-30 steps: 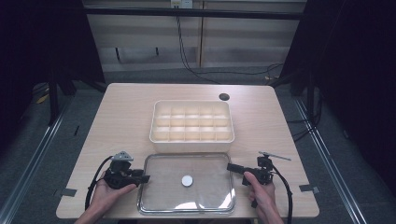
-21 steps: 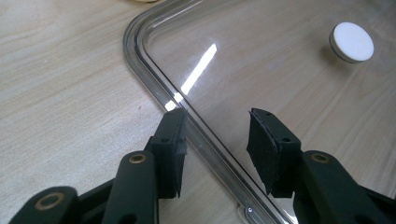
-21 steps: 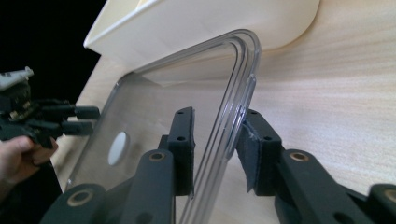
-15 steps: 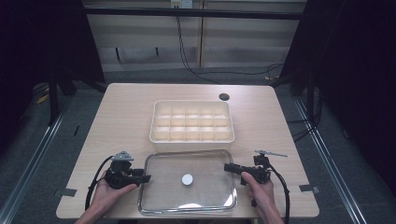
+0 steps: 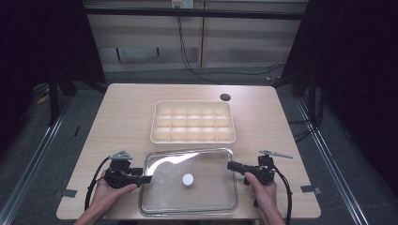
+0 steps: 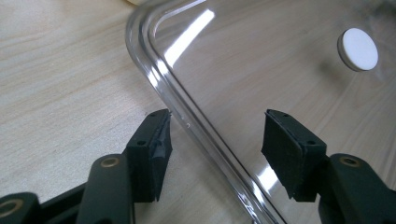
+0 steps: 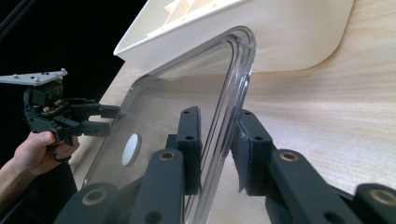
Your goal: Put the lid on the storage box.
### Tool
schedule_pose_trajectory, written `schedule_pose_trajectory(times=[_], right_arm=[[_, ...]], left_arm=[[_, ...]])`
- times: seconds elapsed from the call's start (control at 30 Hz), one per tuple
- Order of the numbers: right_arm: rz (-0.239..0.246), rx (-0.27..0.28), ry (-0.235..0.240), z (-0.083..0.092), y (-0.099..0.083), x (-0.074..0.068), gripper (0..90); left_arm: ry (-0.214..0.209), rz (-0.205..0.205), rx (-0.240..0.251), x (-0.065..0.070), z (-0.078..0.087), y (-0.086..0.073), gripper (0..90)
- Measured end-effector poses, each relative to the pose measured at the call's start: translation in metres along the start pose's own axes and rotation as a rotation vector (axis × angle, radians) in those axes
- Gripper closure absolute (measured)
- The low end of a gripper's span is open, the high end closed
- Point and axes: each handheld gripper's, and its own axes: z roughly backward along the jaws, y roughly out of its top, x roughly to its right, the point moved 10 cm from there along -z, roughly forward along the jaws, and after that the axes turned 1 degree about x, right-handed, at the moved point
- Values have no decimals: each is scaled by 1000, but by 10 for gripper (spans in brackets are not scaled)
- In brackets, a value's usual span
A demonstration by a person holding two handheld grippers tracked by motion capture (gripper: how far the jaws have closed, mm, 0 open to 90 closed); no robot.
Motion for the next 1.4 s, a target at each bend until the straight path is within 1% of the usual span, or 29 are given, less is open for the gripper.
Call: schedule_pose_trajectory(times=[0.03, 0.13, 0.17, 0.2, 0.27, 0.43, 0.5, 0.57, 0.6, 0.63, 0.67, 0.7, 0.77, 0.83, 0.9, 1.03, 1.07, 1.13, 1.2, 1.23, 1.37, 1.4], right_arm=[[3, -2, 3, 0, 0, 0, 749], [10, 1, 10, 0, 0, -2, 750], [13, 2, 4, 0, 0, -2, 749], [14, -1, 0, 0, 0, -1, 749], [11, -6, 2, 0, -1, -1, 747], [17, -19, -24, -1, -2, 1, 737], [32, -22, -35, -1, -2, 2, 728], [55, -32, -59, -2, -2, 2, 717], [57, -37, -63, -3, -2, 2, 717], [57, -41, -66, -4, -3, 3, 711], [66, -44, -71, -4, -3, 3, 709], [66, -39, -68, -4, -2, 2, 710], [83, -29, -70, -4, 0, 0, 710], [82, -19, -63, -3, 1, -2, 711], [87, -11, -65, -2, 2, -3, 712], [105, 0, -73, 0, 4, -6, 710], [105, 5, -73, 0, 4, -6, 710], [106, 10, -72, 1, 6, -7, 712], [94, 18, -72, 2, 7, -8, 713], [102, 20, -75, 3, 7, -8, 712], [130, 35, -85, 7, 12, -12, 711], [147, 39, -92, 8, 13, -14, 710]], left_arm=[[-9, 10, 1, 1, 0, 0, 369], [-16, 11, 3, 1, -1, 1, 366], [-18, 14, 1, 1, -1, 1, 368], [-24, 18, 2, 2, -1, 1, 391], [-25, 21, 3, 2, -1, 1, 405], [-39, 23, 1, 3, 0, 1, 425], [-43, 23, 8, 4, 1, 2, 428], [-75, 34, 28, 7, 3, 5, 442], [-94, 36, 46, 9, 5, 7, 452], [-98, 33, 56, 10, 6, 9, 462], [-90, 28, 59, 10, 7, 9, 468], [-91, 31, 62, 10, 8, 10, 470], [-91, 36, 75, 10, 11, 11, 488], [-93, 48, 101, 9, 14, 15, 515], [-98, 47, 108, 9, 17, 16, 542], [-90, 25, 114, 10, 19, 18, 545], [-87, 16, 115, 10, 20, 19, 546], [-87, 13, 118, 12, 21, 20, 549], [-82, 10, 130, 13, 22, 23, 554], [-81, 5, 134, 13, 22, 24, 557], [-89, 8, 161, 16, 27, 29, 588], [-89, 10, 166, 17, 27, 30, 595]])
